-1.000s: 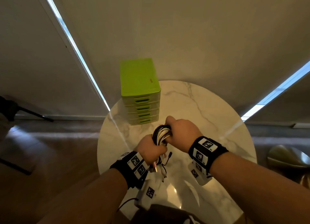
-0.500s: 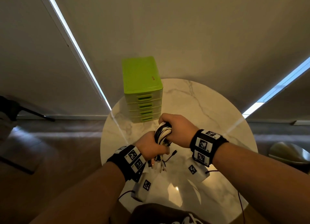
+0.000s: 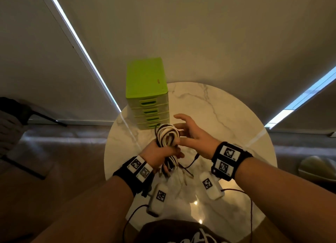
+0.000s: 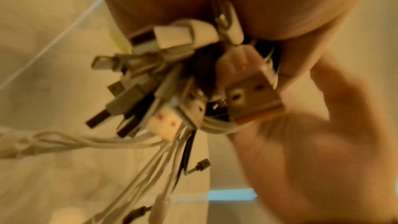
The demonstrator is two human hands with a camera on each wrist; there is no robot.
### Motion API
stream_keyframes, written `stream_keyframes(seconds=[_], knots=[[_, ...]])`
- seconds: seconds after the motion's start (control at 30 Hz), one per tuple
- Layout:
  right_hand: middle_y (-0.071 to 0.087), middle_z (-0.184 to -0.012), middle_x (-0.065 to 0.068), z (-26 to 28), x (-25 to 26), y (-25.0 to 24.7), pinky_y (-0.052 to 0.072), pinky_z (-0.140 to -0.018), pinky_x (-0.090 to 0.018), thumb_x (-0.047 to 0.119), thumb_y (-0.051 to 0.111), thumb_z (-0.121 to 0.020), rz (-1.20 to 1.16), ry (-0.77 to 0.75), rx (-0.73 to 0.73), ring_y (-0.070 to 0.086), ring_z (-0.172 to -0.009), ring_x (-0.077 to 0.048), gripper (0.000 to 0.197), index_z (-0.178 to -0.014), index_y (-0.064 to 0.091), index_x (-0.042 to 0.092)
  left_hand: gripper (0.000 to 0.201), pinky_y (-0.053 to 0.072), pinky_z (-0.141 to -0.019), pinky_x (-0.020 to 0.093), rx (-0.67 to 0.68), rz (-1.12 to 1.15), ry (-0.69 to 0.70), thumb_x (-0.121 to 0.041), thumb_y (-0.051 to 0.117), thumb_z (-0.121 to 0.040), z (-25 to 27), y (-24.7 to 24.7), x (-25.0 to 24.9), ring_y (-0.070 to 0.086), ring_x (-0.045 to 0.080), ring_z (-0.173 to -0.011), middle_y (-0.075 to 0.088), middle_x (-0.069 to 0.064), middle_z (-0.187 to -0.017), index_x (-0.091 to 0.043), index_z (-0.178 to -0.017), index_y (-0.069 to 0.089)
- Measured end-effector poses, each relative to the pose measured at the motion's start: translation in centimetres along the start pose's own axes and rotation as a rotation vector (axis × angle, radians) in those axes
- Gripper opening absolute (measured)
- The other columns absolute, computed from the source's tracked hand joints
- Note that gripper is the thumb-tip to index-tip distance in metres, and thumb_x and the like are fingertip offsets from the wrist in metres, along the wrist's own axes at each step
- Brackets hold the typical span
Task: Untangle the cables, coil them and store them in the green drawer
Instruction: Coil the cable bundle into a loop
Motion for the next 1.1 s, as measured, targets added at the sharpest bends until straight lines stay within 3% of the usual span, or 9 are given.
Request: stream_keyframes(seconds=[0.07, 0.2, 0.3, 0.4, 0.5, 0.63, 0.87, 1.0, 1.1], knots=[[0.054, -0.139, -0.012, 1.0, -1.9, -0.1, 0.054, -0.097, -0.028, -0.005, 0.065, -0.093, -0.104, 0.068, 0.096, 0.062, -0.117, -0.012, 0.080, -0.156, 0.023, 0.022, 0.012, 0.056, -0.050, 0.030, -0.092, 0.258, -0.039, 0.004, 0.063, -0.090, 0.1, 0.2, 0.1, 0.073, 0.030, -0.072, 0.070, 0.026, -0.089, 0.005, -0.099, 0.070], [0.058, -0.142, 0.002, 2.2, -4.2, 0.7, 0.047, -0.108, -0.034, 0.005, 0.071, -0.083, 0.213, 0.086, 0.281, 0.058, -0.128, -0.010, 0.095, -0.159, 0.020, 0.029, 0.025, 0.058, -0.085, 0.054, -0.152, 0.580, 0.010, -0.003, 0.072, -0.078, -0.8, 0.9, 0.7, 0.070, 0.040, -0.093, 0.067, 0.025, -0.096, 0.004, -0.101, 0.065], [0.069, -0.122, 0.006, 2.8, -4.4, 0.0, 0.054, -0.097, -0.036, 0.033, 0.072, -0.079, 0.517, 0.073, 0.230, 0.067, -0.108, -0.011, 0.067, -0.141, 0.049, 0.029, 0.015, 0.057, -0.084, 0.050, -0.082, 0.707, 0.087, 0.001, 0.062, -0.080, -1.1, 2.9, 0.0, 0.070, 0.037, -0.087, 0.065, 0.017, -0.085, -0.003, -0.094, 0.062], [0.076, -0.099, -0.004, 3.7, -5.1, -1.5, 0.059, -0.076, -0.036, 0.024, 0.061, -0.093, 0.602, 0.158, 0.229, 0.072, -0.081, -0.019, 0.035, -0.128, 0.060, 0.022, 0.014, 0.057, -0.086, 0.050, -0.042, 0.747, 0.121, 0.003, 0.055, -0.081, -1.1, 4.0, -0.4, 0.067, 0.032, -0.080, 0.059, 0.013, -0.079, -0.005, -0.092, 0.058], [0.074, -0.105, -0.001, 4.2, -4.5, -3.1, 0.050, -0.074, -0.028, 0.030, 0.054, -0.100, 0.815, 0.068, 0.164, 0.071, -0.086, -0.017, 0.033, -0.131, 0.062, 0.023, 0.016, 0.057, -0.083, 0.048, -0.079, 0.751, 0.125, 0.000, 0.059, -0.080, -1.3, 3.7, 0.2, 0.060, 0.025, -0.070, 0.055, 0.011, -0.078, -0.006, -0.095, 0.056], [0.072, -0.089, 0.006, 4.5, -5.2, -3.6, 0.055, -0.069, -0.025, 0.031, 0.062, -0.099, 0.459, 0.058, 0.127, 0.071, -0.073, -0.011, 0.030, -0.129, 0.061, 0.033, 0.016, 0.053, -0.077, 0.041, -0.182, 0.752, 0.090, -0.016, 0.065, -0.090, -1.0, 2.8, 0.4, 0.055, 0.022, -0.063, 0.053, 0.004, -0.070, -0.011, -0.077, 0.059], [0.071, -0.090, -0.003, 3.7, -4.5, -2.3, 0.047, -0.051, -0.027, 0.026, 0.055, -0.105, 0.067, 0.180, 0.124, 0.055, -0.059, -0.014, 0.033, -0.136, 0.062, 0.034, 0.027, 0.044, -0.061, 0.036, -0.579, 0.415, 0.095, -0.026, 0.083, -0.067, -0.1, -2.8, 0.7, 0.054, 0.027, -0.054, 0.053, 0.012, -0.062, -0.014, -0.062, 0.060], [0.076, -0.094, -0.009, 3.2, -5.1, -2.0, 0.041, -0.047, -0.025, 0.025, 0.059, -0.102, -0.089, 0.362, -0.001, 0.050, -0.056, -0.015, 0.024, -0.121, 0.073, 0.022, 0.019, 0.043, -0.041, 0.028, -0.629, -0.022, 0.137, -0.022, 0.075, -0.080, 0.3, -3.3, -1.4, 0.055, 0.027, -0.049, 0.057, 0.019, -0.064, -0.008, -0.076, 0.062], [0.075, -0.087, -0.014, 3.2, -5.4, -2.1, 0.041, -0.048, -0.025, 0.011, 0.064, -0.094, -0.156, 0.490, -0.109, 0.056, -0.058, -0.017, 0.018, -0.105, 0.077, 0.003, 0.013, 0.044, -0.041, 0.021, -0.575, -0.424, 0.223, -0.006, 0.066, -0.087, 0.4, -2.1, -2.7, 0.055, 0.009, -0.042, 0.056, 0.013, -0.056, 0.000, -0.078, 0.060]])
Point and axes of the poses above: each hand's wrist, its own z-axis away from the middle knuckle, its own y-axis out of the palm, x = y × z, the point moved 9 cm from there along -z, towards the middle knuckle
